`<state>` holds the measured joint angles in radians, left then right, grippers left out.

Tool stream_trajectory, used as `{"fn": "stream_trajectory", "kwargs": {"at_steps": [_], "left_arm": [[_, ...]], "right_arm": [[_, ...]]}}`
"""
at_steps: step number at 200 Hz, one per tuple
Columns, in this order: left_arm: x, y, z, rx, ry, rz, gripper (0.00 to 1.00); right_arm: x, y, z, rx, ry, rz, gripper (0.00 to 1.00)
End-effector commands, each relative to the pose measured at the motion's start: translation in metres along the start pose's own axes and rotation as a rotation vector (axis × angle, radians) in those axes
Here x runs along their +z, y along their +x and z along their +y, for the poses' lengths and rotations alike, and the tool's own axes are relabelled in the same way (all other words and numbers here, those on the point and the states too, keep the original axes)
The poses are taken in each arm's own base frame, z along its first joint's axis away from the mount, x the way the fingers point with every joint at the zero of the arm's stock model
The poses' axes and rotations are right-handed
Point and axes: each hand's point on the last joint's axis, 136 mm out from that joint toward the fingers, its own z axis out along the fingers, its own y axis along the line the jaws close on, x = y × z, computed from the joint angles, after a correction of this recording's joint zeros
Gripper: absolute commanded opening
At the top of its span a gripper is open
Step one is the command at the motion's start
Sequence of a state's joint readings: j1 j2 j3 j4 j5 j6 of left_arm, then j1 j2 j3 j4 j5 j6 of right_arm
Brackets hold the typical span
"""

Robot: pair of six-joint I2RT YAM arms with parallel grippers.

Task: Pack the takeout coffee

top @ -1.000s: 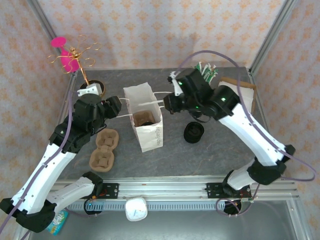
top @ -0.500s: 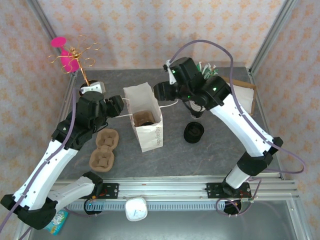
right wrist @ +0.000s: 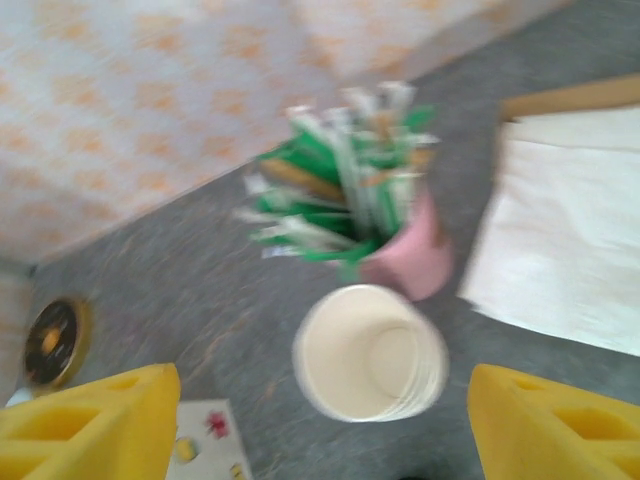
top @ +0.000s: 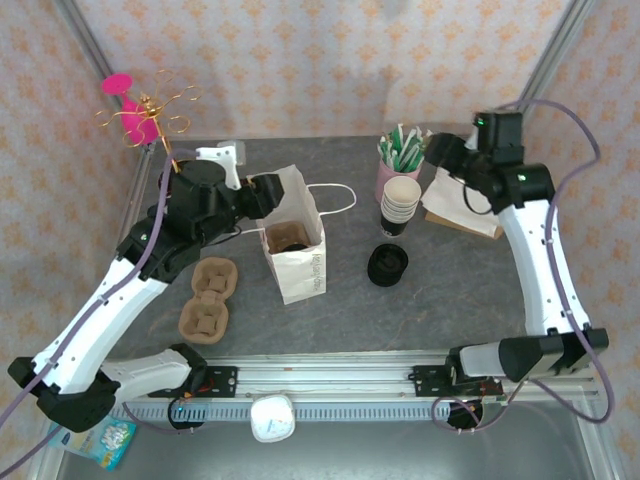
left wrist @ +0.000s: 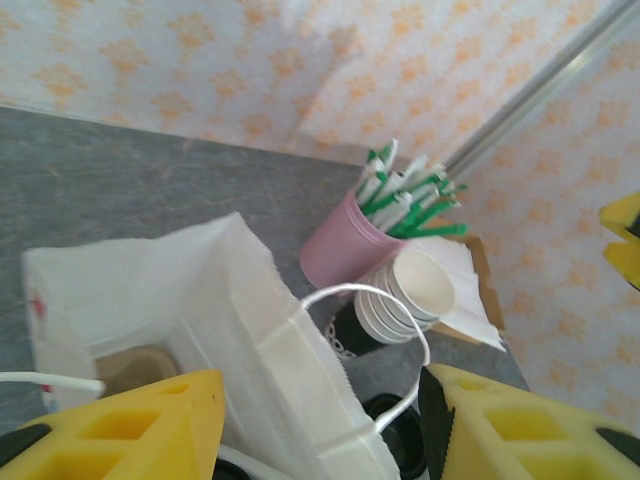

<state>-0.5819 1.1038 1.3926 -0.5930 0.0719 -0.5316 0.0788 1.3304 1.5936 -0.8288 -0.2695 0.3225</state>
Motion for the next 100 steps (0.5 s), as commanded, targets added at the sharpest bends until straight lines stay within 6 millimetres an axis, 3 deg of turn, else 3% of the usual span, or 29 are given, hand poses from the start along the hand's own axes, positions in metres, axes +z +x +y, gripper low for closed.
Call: {"fn": "stream_trajectory", "kwargs": {"at_steps": [1, 36, 72, 100], "left_arm": [[0.002, -0.006, -0.023, 0.036, 0.082, -0.024, 0.56], [0.011, -0.001, -0.021, 0.075, 0.075, -0.027, 0.57], [0.014, 0.005, -0.017, 0.114, 0.066, -0.024, 0.58], [0.014, 0.009, -0.011, 0.136, 0.057, -0.032, 0.59]], "right_arm": [[0.019, 0.012, -0.035, 0.069, 0.043, 0.009, 0.75], [0.060, 0.043, -0.096, 0.011, 0.205, 0.060, 0.76], [0.098, 0.064, -0.125, -0.186, 0.280, 0.135, 0.81], [0.121, 0.077, -0.117, -0.340, 0.164, 0.162, 0.80]]}}
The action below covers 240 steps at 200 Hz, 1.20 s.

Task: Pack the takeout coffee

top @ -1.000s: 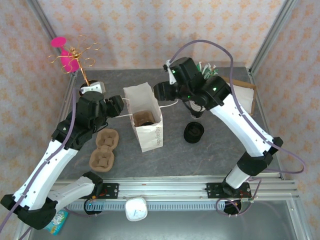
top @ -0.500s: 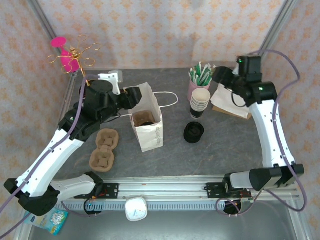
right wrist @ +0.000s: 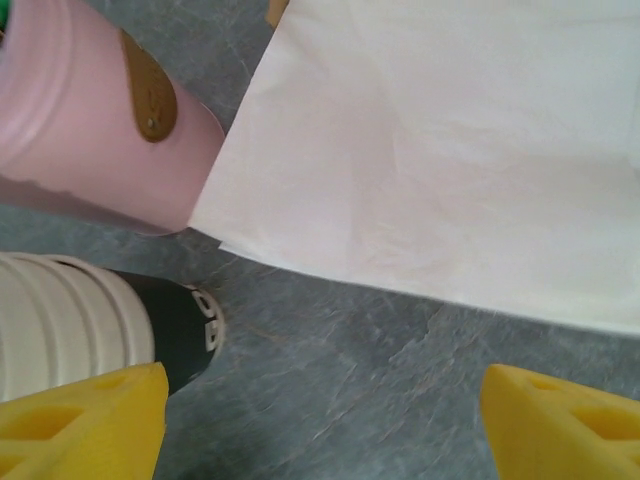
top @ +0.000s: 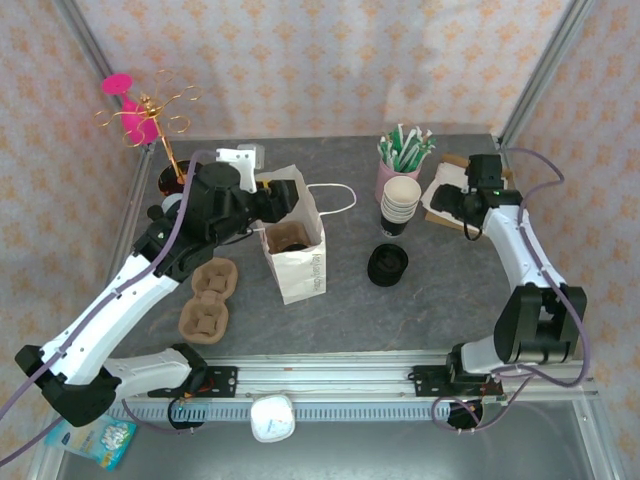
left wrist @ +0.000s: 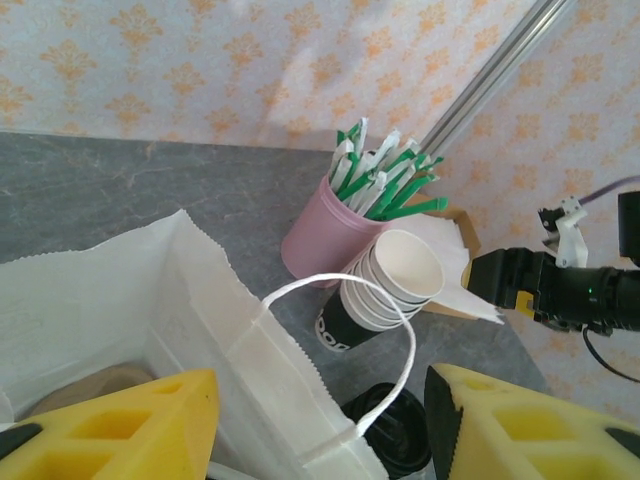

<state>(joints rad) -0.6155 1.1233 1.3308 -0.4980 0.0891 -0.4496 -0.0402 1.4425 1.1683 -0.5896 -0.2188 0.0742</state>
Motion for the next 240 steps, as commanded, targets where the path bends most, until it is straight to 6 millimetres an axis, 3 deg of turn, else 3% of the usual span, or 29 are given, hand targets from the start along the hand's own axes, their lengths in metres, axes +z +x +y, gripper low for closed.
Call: {"fn": "stream_trajectory", "kwargs": {"at_steps": [1, 40, 72, 124, 201, 240], "left_arm": [[-0.004, -0.005, 0.000, 0.045, 0.006, -0.045, 0.59], [-0.004, -0.001, 0.006, 0.070, -0.022, -0.039, 0.60], [-0.007, -0.004, 0.014, 0.086, -0.061, -0.056, 0.61], [-0.008, -0.005, 0.017, 0.102, -0.080, -0.062, 0.63], [-0.003, -0.004, 0.021, 0.114, -0.105, -0.054, 0.64], [-0.004, -0.006, 0.022, 0.117, -0.112, -0.058, 0.65]], "right_arm": [[0.011, -0.010, 0.009, -0.199, -0.051, -0.078, 0.80], [0.021, -0.009, 0.023, -0.398, -0.136, -0.148, 0.82], [0.039, -0.009, 0.017, -0.491, -0.094, -0.138, 0.84], [0.068, 0.003, 0.012, -0.550, -0.085, -0.055, 0.81], [0.094, -0.015, 0.002, -0.539, -0.004, -0.048, 0.74], [0.106, -0.014, 0.003, -0.555, -0.011, -0.004, 0.72]]}}
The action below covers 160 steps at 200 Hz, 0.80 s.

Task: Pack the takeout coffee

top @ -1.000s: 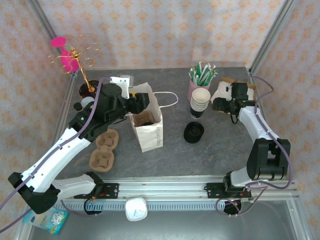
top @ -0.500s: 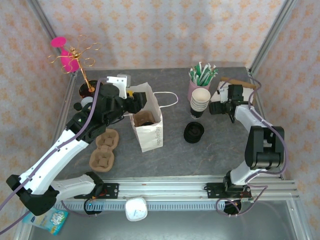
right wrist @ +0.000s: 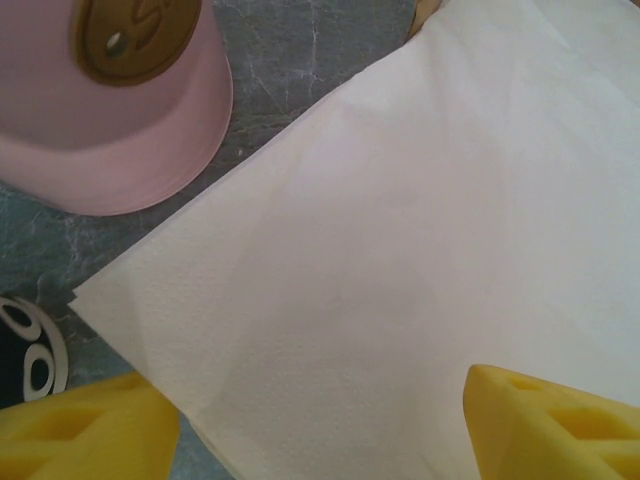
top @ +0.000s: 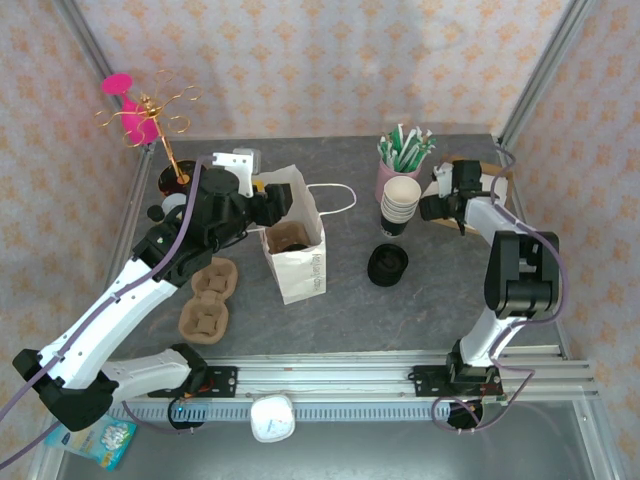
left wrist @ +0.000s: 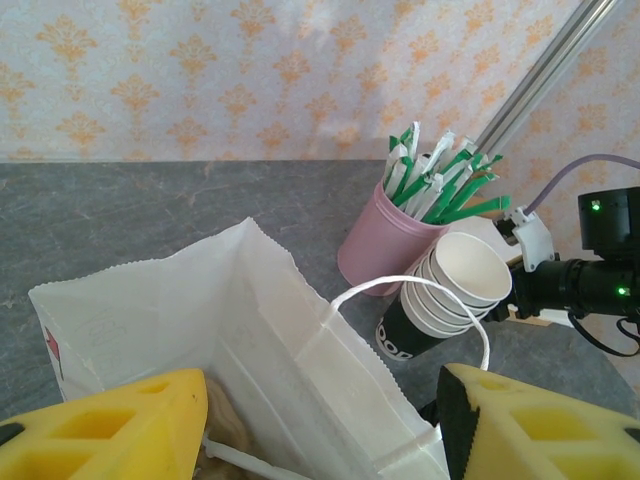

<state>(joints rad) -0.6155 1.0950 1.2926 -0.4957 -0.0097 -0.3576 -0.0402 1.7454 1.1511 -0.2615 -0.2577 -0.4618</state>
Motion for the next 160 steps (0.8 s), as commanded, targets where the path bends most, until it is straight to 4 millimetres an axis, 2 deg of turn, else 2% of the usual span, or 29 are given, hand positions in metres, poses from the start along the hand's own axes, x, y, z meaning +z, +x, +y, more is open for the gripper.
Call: {"fn": "stream_trajectory", "kwargs": {"at_steps": [1, 59, 99, 160], "left_arm": [[0.000, -0.005, 0.003, 0.024, -0.021, -0.020, 0.65], [0.005, -0.004, 0.002, 0.030, -0.024, -0.011, 0.65], [0.006, -0.005, 0.000, 0.033, -0.018, -0.007, 0.66], [0.007, -0.004, 0.001, 0.031, -0.024, -0.004, 0.66]], "right_arm": [[0.003, -0.006, -0.007, -0.020, 0.025, 0.011, 0.72], [0.010, -0.002, 0.002, -0.049, -0.019, 0.022, 0.73], [0.011, -0.004, 0.001, -0.054, -0.004, 0.019, 0.75], [0.016, -0.006, -0.001, -0.079, 0.022, 0.039, 0.73]]}}
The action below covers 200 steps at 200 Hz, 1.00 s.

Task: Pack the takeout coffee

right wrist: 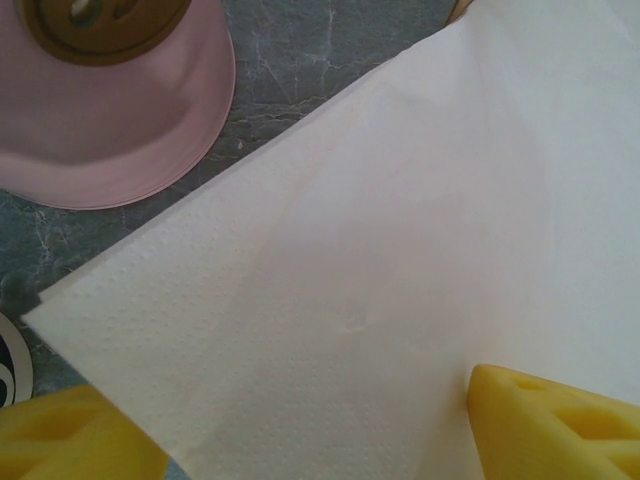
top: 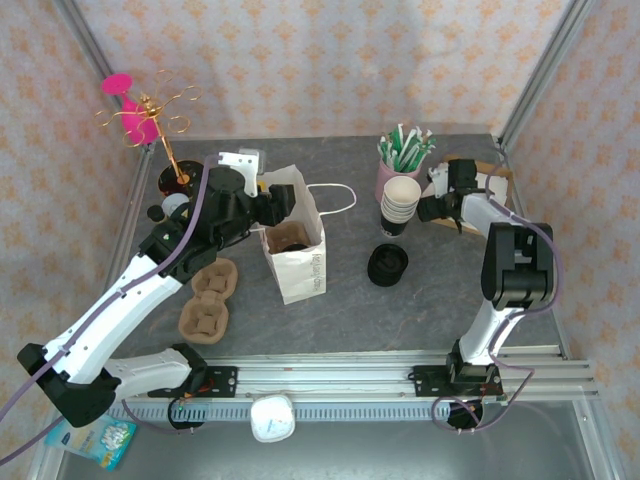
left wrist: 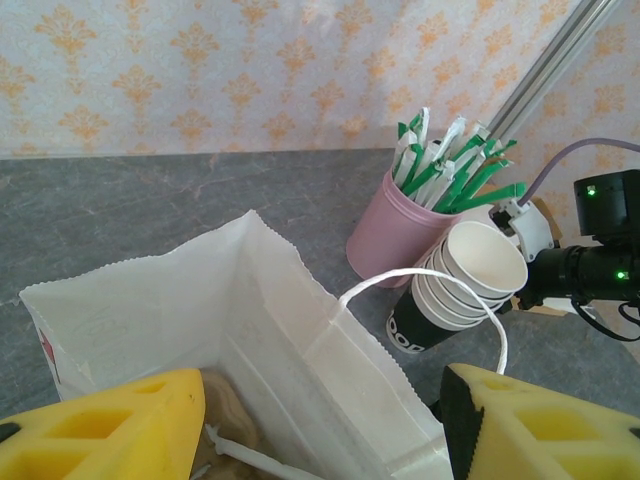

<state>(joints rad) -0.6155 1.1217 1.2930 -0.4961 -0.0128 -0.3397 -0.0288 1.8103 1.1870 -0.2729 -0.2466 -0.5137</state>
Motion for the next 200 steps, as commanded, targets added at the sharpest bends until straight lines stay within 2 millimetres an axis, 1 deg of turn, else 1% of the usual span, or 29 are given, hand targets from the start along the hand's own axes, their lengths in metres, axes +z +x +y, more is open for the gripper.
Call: {"fn": "stream_trajectory", "kwargs": {"at_steps": [1, 18, 56, 73, 100, 114, 133, 146, 156, 175, 189, 200], "left_arm": [[-0.002, -0.010, 0.000, 0.008, -0.012, -0.026, 0.66], [-0.002, -0.010, -0.001, 0.003, -0.007, -0.025, 0.66], [0.000, -0.011, -0.002, 0.002, -0.006, -0.024, 0.66], [-0.001, -0.012, -0.003, 0.002, -0.004, -0.027, 0.66], [-0.001, -0.013, -0.004, 0.002, 0.000, -0.029, 0.66], [0.000, -0.012, -0.004, 0.001, 0.000, -0.026, 0.66], [0.000, -0.013, -0.004, 0.003, 0.000, -0.027, 0.66], [-0.001, -0.014, -0.003, 0.004, -0.005, -0.030, 0.66], [-0.001, -0.014, -0.003, 0.005, -0.006, -0.030, 0.66], [-0.001, -0.014, -0.004, 0.003, -0.002, -0.028, 0.66], [0.000, -0.014, -0.004, 0.001, 0.000, -0.027, 0.66], [0.000, -0.016, -0.005, 0.001, 0.000, -0.032, 0.66]], "right_arm": [[-0.001, -0.010, -0.004, -0.020, 0.027, -0.001, 0.73], [-0.006, -0.017, -0.002, -0.015, 0.014, -0.033, 0.72], [-0.013, -0.028, -0.013, 0.023, 0.043, -0.057, 0.61], [-0.018, -0.032, -0.022, 0.054, 0.049, -0.075, 0.52], [-0.023, -0.038, -0.023, 0.066, 0.033, -0.096, 0.41], [-0.021, -0.036, -0.027, 0.078, 0.046, -0.077, 0.34], [-0.018, -0.032, -0.027, 0.085, 0.039, -0.066, 0.29], [-0.018, -0.031, -0.026, 0.091, 0.027, -0.063, 0.20], [-0.019, -0.033, -0.024, 0.093, 0.013, -0.067, 0.15], [-0.026, -0.040, -0.027, 0.117, 0.025, -0.090, 0.00], [-0.033, -0.047, -0.033, 0.150, 0.040, -0.109, 0.00], [-0.041, -0.054, -0.033, 0.171, 0.029, -0.132, 0.00]]}}
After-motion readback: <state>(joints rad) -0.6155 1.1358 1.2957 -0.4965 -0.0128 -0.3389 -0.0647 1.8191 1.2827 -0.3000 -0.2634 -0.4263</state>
